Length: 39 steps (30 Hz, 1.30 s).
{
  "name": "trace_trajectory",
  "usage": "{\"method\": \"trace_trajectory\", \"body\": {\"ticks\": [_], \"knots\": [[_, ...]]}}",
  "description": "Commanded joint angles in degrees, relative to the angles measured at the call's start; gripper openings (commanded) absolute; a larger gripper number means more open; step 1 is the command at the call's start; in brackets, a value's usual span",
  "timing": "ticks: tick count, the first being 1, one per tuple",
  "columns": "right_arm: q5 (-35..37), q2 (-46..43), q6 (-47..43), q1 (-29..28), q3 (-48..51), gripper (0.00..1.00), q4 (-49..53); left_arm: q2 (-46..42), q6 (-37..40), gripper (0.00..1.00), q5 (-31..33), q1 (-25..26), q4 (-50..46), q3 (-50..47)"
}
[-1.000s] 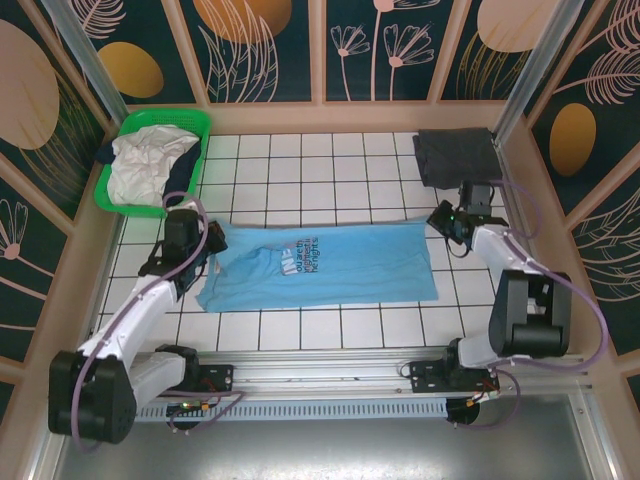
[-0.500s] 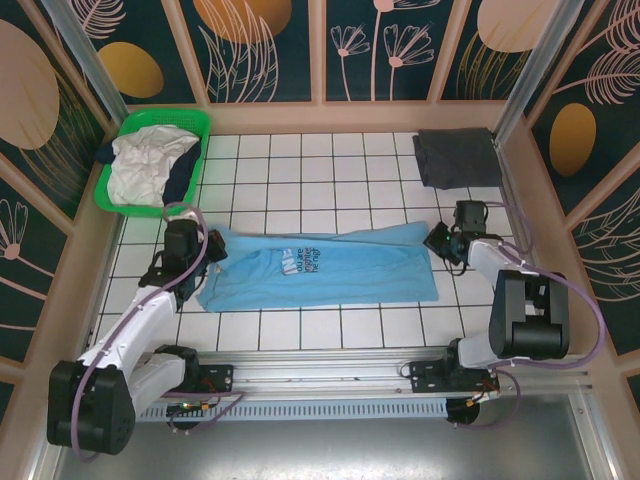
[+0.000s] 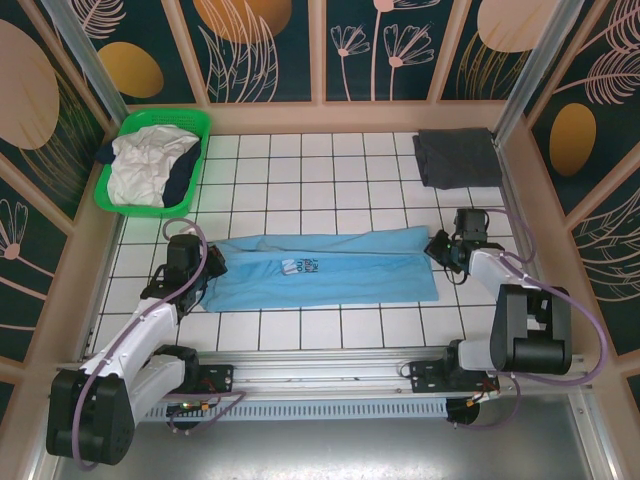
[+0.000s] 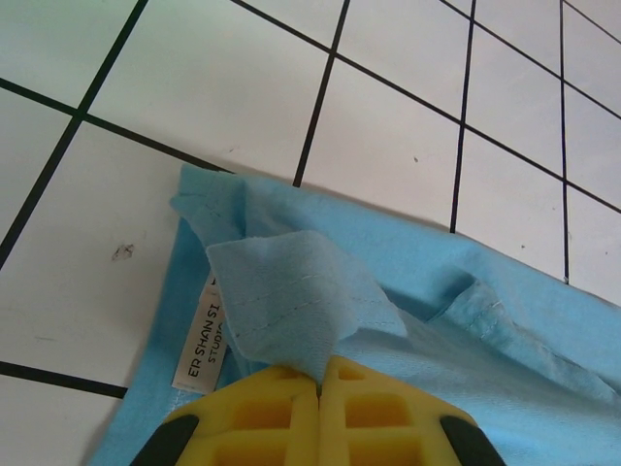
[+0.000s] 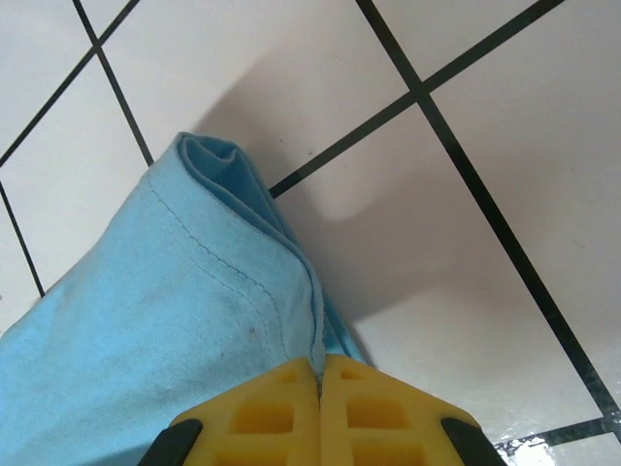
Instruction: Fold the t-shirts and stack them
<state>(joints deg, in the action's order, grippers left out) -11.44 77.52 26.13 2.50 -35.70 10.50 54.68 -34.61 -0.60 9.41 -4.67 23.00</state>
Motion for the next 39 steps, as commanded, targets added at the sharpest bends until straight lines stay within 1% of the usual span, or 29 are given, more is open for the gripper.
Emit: {"method": "trace_trajectory", "body": {"ticks": [1,4,7,9,11,14,18,20,23,26,30,32,35,37,39], "knots": [[1.5,0.1,-0.9,0.4,-1.5,0.0,0.2,-0.3,-0.4,0.0,1.2,-0.3,0.7,-0.3],[0.9,3.1,-1.0,0.0,-5.9,0.0,-0.2,1.4,1.3,0.0,2.1,-0.3,1.4,2.8],[0.6,7.5,-1.5,-0.1,-13.7,0.0,0.0,5.6,3.9,0.0,3.7,-0.3,2.2,10.8],[1.0,10.9,-1.6,-0.3,-18.8,0.0,1.3,8.9,4.7,0.0,3.2,-0.3,2.3,15.7],[1.8,12.4,-2.0,-0.6,-21.3,0.0,2.6,10.9,5.4,0.0,2.2,-0.3,1.5,18.8],[2.6,10.9,-2.3,-1.2,-18.1,0.0,2.3,9.1,5.6,0.0,3.1,-0.3,1.0,17.6],[3.4,8.3,-1.2,-1.1,-10.0,0.0,-0.3,4.8,4.3,0.0,3.5,-0.3,0.9,11.9],[3.0,9.0,-1.0,-1.1,-7.4,0.0,-1.8,4.3,3.4,0.0,3.4,-0.3,1.0,8.7],[2.5,11.6,-1.2,-1.2,-6.2,0.0,-2.3,4.8,2.3,0.0,2.8,-0.3,1.8,5.2],[3.7,12.5,-1.8,-1.1,-5.5,0.0,-1.8,4.8,1.9,0.0,2.4,-0.3,2.0,2.8],[6.6,10.6,-2.1,-1.1,-3.7,0.0,-0.8,3.2,1.9,0.0,3.7,-0.3,1.1,1.4],[8.2,9.6,-2.3,-1.1,-3.3,0.0,0.1,2.7,1.8,0.0,3.4,-0.3,1.0,1.1],[8.7,9.0,-2.6,-1.1,-2.8,0.0,0.6,2.4,2.1,0.0,3.0,-0.3,1.1,0.6],[8.1,9.0,-2.8,-1.0,-2.4,0.0,0.4,2.5,2.3,0.0,3.6,-0.3,0.8,0.3],[7.5,8.9,-2.8,-1.1,-1.9,0.0,0.0,2.5,2.5,0.0,2.7,-0.3,0.7,0.2]]}}
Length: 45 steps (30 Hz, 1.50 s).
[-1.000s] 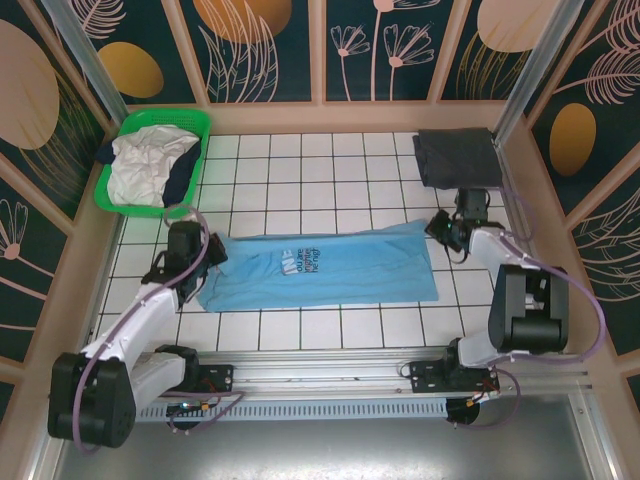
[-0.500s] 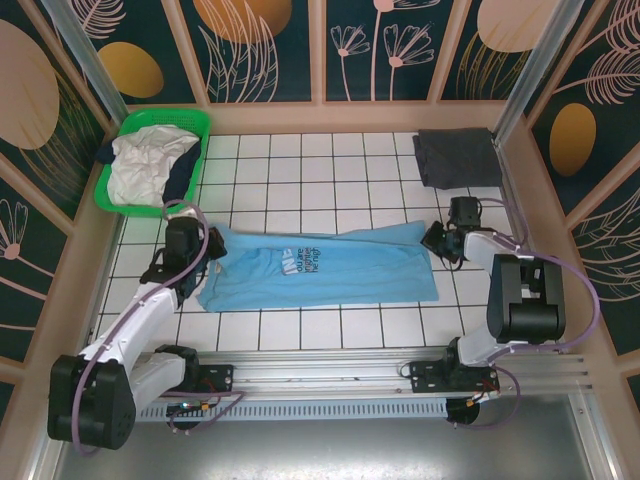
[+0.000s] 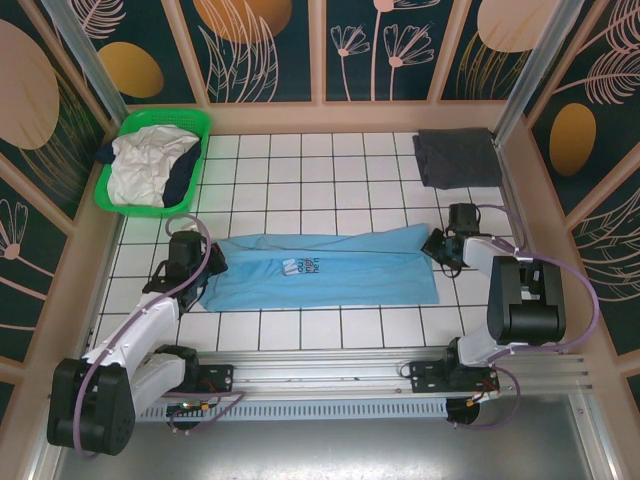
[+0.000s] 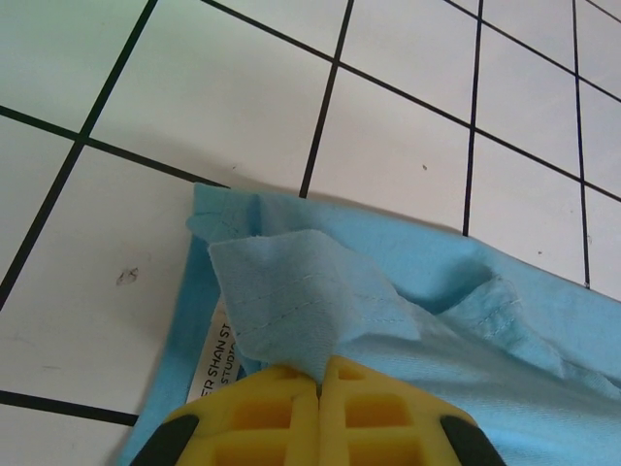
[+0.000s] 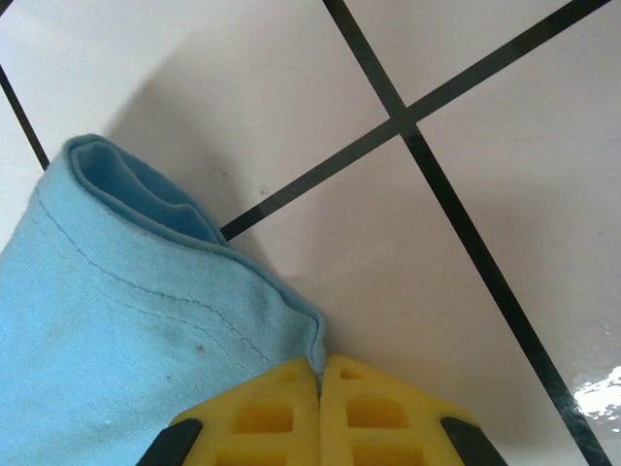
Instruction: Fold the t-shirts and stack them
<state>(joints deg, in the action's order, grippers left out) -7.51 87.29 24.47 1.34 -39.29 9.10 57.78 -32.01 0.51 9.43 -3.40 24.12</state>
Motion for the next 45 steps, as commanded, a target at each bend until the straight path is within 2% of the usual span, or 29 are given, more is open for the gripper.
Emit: {"method": "trace_trajectory", "body": {"ticks": [1,11,14,16,19,21,24,27,28,30,32,35,37,40,42,45], "knots": [[3.4,-1.0,-1.1,0.1,1.8,0.0,1.7,-0.8,-0.1,0.0,1.3,-0.3,-0.7,-1.4],[3.4,-5.3,-0.7,0.1,3.0,0.0,4.6,-3.6,-2.5,0.0,1.1,-0.3,-0.6,-5.2],[3.1,-6.7,-1.0,0.0,3.3,0.04,5.8,-2.8,-3.0,0.0,1.5,-0.3,-0.6,-5.4],[4.1,-8.4,-1.2,0.0,2.7,0.06,7.4,-2.7,-3.4,0.12,2.1,-0.3,-1.1,-5.4],[5.5,-11.8,-1.3,-0.2,0.9,0.11,10.3,-3.4,-3.6,0.17,2.3,-0.3,-1.3,-5.4],[7.2,-14.5,-0.5,-1.2,-0.5,0.11,12.0,-3.8,-3.8,0.22,2.7,-0.3,-1.5,-5.5],[11.9,-18.4,0.4,-8.2,-3.6,0.16,11.9,-3.4,-3.7,0.25,4.0,-0.3,-3.4,-4.7],[8.7,-17.7,0.3,-12.9,-5.4,0.19,8.1,-2.7,-3.3,0.31,3.2,-0.3,-3.0,-3.4],[6.8,-16.5,0.6,-13.7,-6.1,0.18,8.0,-2.0,-3.0,0.32,2.6,-0.3,-2.4,-2.7],[8.1,-14.6,0.8,-14.4,-6.3,0.18,8.9,0.1,-2.5,0.34,1.5,-0.3,-1.6,-1.1],[12.2,-13.7,1.4,-14.1,-5.1,0.18,9.9,3.3,-1.6,0.38,-0.2,-0.3,-0.4,0.8],[12.0,-13.5,1.6,-13.0,-1.8,0.19,8.1,9.6,0.2,0.49,-2.5,-0.2,1.8,4.2],[9.2,-12.6,1.7,-11.5,0.2,0.19,5.8,15.1,1.4,0.5,-3.1,0.4,2.2,7.6],[8.7,-9.7,1.8,-10.5,1.9,0.19,3.7,21.7,2.5,0.52,-3.0,1.2,2.6,11.6],[8.6,-7.5,1.6,-10.1,2.6,0.2,2.3,24.9,3.0,0.54,-2.2,1.4,2.3,13.4],[5.8,-3.7,1.6,-9.4,3.2,0.2,0.3,27.9,3.3,0.52,-1.7,1.8,1.9,14.5]]}}
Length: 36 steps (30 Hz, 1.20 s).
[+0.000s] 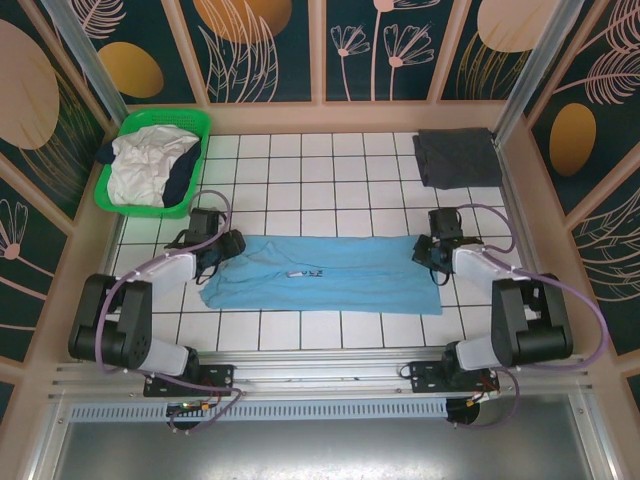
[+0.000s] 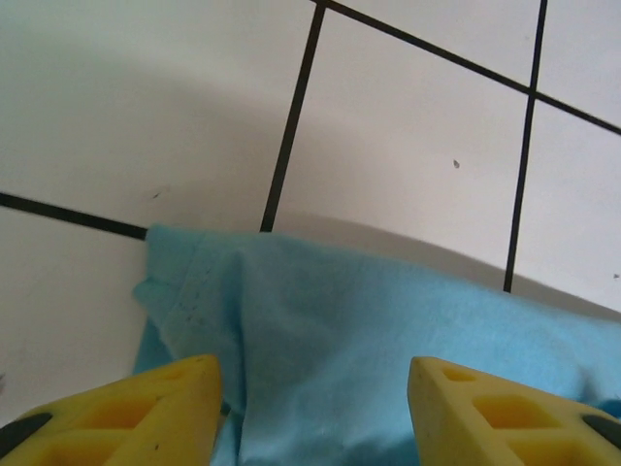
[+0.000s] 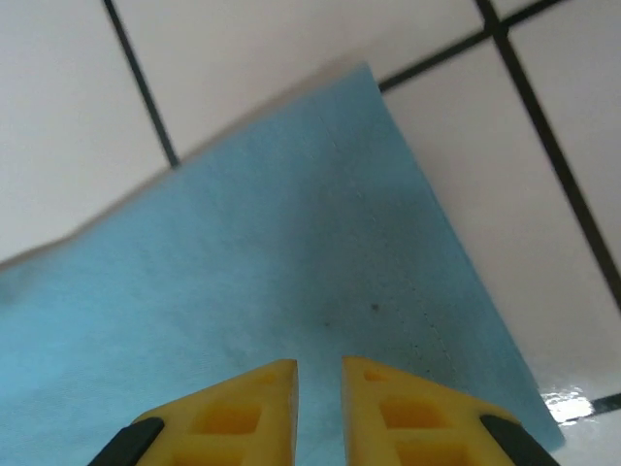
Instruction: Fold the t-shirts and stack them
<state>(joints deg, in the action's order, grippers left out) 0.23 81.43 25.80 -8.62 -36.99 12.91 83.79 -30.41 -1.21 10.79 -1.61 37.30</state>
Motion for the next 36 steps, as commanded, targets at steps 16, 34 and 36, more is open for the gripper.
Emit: {"method": "trace_trajectory", "body": {"ticks": [16,34,36], "knots": [[-3.4,2.6,-0.2,2.6,1.3,0.2,-5.2,-3.6,2.5,0.0,4.3,0.9,-6.6,4.5],[-6.2,2.8,-0.6,3.3,2.1,0.21,-6.1,-1.2,5.5,0.56,-0.5,10.1,-5.6,5.1],[-6.8,2.9,-0.6,3.3,2.3,0.21,-6.8,1.1,6.7,0.57,-2.9,10.5,-4.4,4.2]]}}
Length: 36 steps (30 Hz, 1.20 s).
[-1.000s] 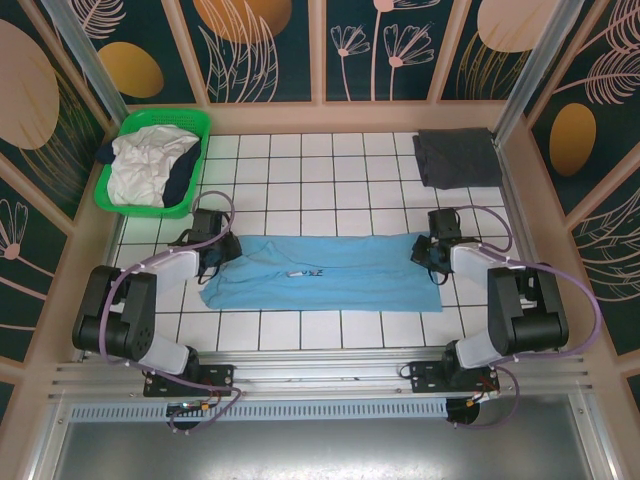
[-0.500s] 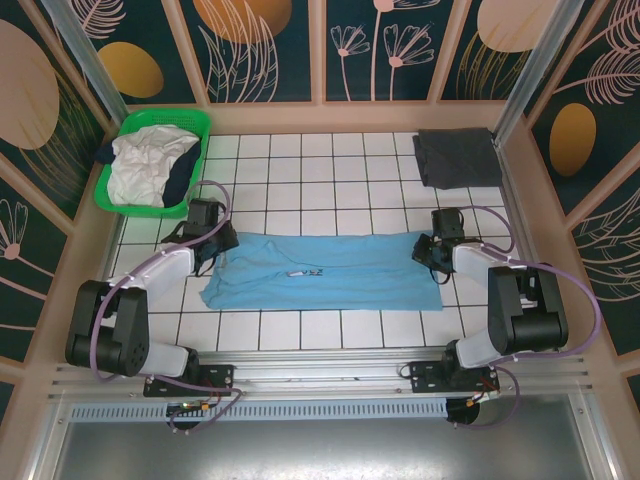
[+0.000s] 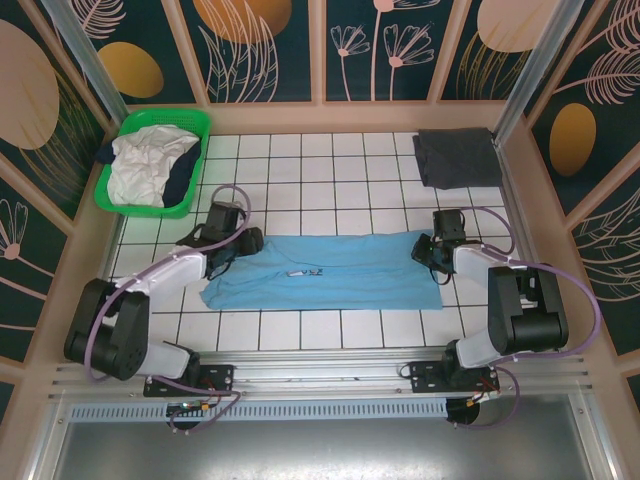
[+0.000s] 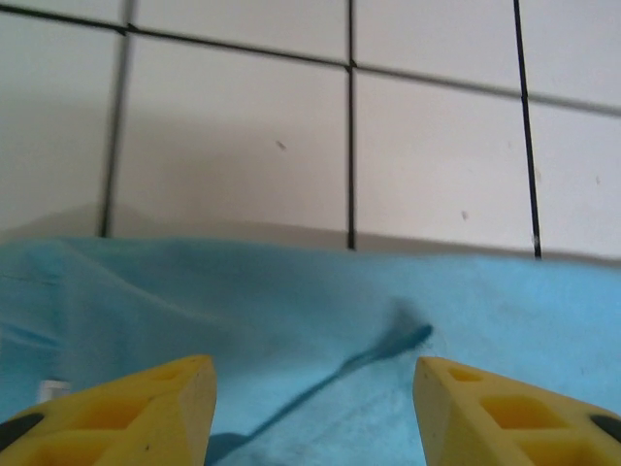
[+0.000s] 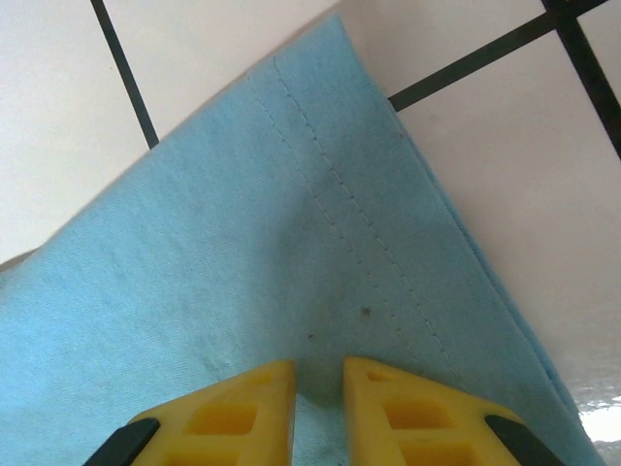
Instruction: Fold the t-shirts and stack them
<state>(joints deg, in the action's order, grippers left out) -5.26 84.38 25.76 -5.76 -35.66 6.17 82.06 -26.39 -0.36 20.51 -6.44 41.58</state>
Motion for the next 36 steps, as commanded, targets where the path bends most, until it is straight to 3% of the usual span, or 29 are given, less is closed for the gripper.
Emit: {"method": "trace_trajectory", "body": {"ticks": [1,5,8,12,19,30,33,36], "knots": [[-1.6,0.2,-0.5,0.4,0.9,0.21,-0.2,4.0,3.0,0.57,-5.6,1.0,0.9,0.0],[-1.6,1.0,-0.6,0.5,0.2,0.21,0.2,7.6,4.8,0.48,-7.4,3.9,0.0,1.7],[-1.6,0.8,-0.6,0.8,0.5,0.21,0.2,6.0,4.7,0.26,-6.4,4.0,-0.1,0.9],[-1.8,0.6,-0.6,1.1,0.7,0.21,0.2,1.3,4.1,0.11,-4.3,4.1,-1.0,-0.8],[-1.9,0.0,-0.7,1.3,0.9,0.22,0.2,-5.4,3.5,0.0,-3.3,4.1,-2.5,-3.6],[-1.5,-0.3,-0.7,1.3,0.9,0.24,0.9,-15.2,-1.0,0.0,-4.9,4.2,-4.8,-9.6],[-2.4,0.0,-0.5,1.4,0.9,0.25,0.4,-14.9,-3.3,0.0,-1.6,4.2,-6.0,-10.4],[-3.9,0.1,-0.4,1.3,1.2,0.25,-0.3,-13.9,-3.9,0.0,-2.4,4.2,-4.1,-11.3]]}}
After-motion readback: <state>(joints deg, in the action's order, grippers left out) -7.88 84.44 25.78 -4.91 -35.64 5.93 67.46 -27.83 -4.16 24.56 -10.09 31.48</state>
